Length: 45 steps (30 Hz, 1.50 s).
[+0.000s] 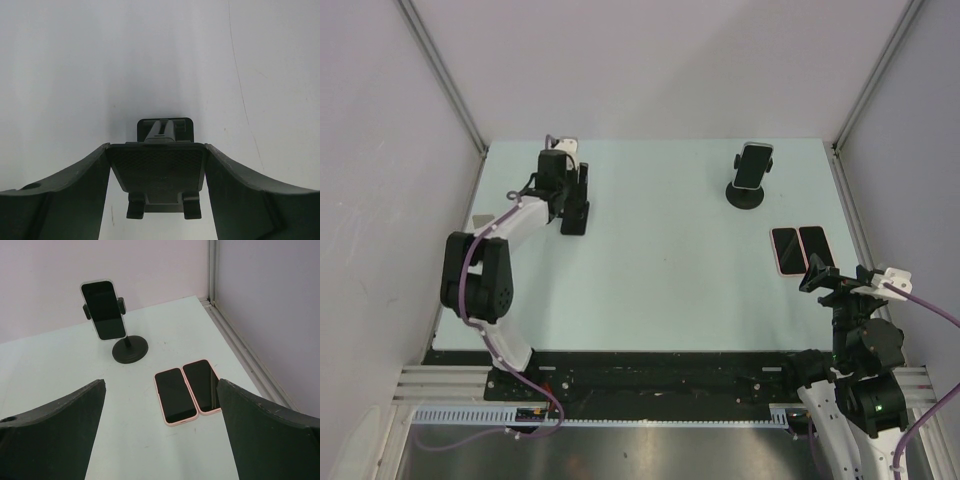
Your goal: Remove the phone from the phone stand
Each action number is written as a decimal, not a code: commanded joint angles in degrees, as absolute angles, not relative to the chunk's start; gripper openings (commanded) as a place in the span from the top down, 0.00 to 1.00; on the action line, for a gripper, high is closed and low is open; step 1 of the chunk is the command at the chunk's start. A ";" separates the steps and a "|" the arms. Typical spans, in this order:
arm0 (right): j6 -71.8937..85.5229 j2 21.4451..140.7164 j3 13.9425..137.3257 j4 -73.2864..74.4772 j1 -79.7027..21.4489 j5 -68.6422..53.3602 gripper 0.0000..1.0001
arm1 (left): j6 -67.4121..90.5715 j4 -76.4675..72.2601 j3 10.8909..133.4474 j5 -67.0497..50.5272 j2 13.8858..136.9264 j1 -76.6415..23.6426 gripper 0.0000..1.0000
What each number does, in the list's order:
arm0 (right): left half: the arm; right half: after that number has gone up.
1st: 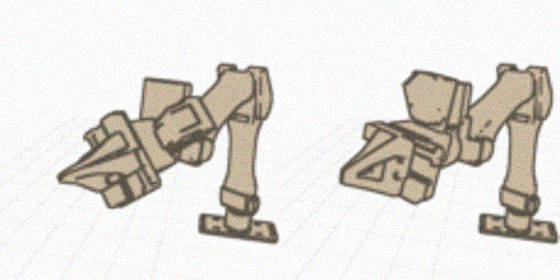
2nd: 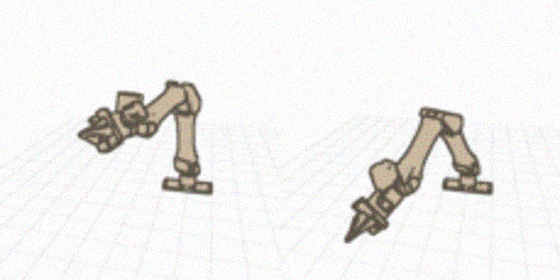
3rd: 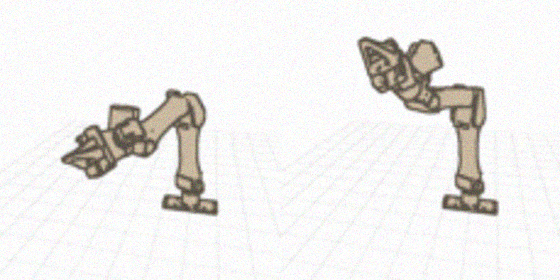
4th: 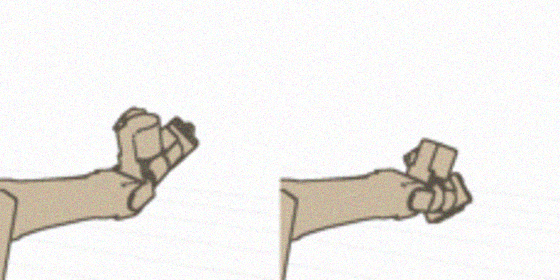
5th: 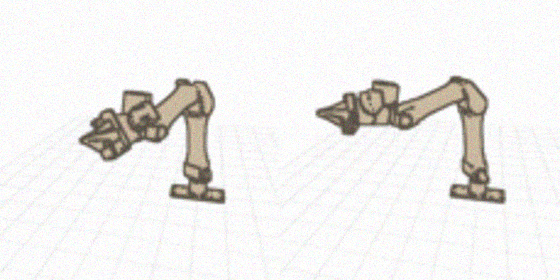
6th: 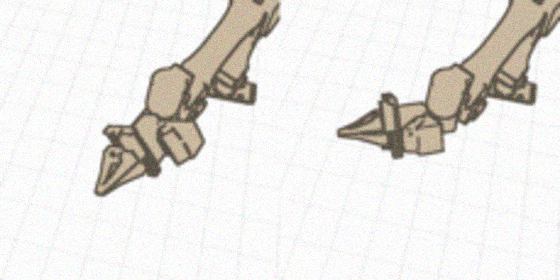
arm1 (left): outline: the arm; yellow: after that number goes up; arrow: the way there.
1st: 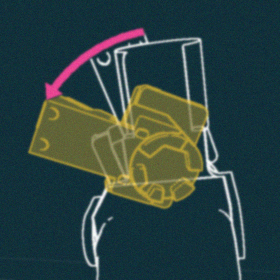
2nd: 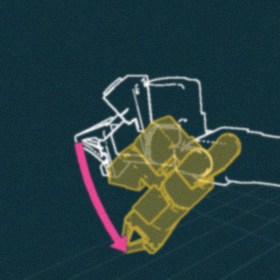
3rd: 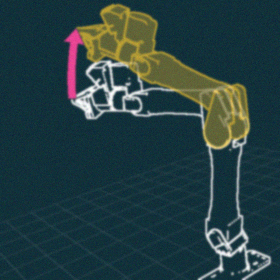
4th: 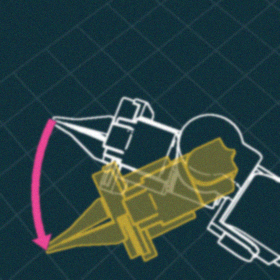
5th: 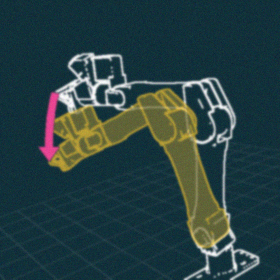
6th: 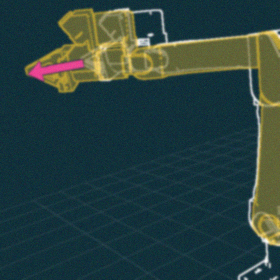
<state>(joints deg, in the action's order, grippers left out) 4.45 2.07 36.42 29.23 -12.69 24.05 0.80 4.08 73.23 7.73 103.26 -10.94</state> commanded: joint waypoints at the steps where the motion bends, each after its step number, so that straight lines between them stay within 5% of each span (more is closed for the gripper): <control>1: 4.31 1.67 36.39 27.16 -13.10 23.12 0.00 | -2.99 3.25 68.39 8.43 93.00 -10.37 0.58; 13: 4.31 1.67 36.65 27.42 -15.29 22.68 0.00 | -8.52 3.78 50.64 11.25 76.12 -5.80 0.58; 45: 4.04 1.67 36.65 27.60 -18.46 23.03 0.00 | -12.22 -1.67 45.26 3.08 77.34 4.75 0.52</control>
<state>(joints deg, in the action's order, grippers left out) 4.43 2.07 36.42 28.88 -17.93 23.05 -8.54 2.61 45.41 5.30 77.28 3.55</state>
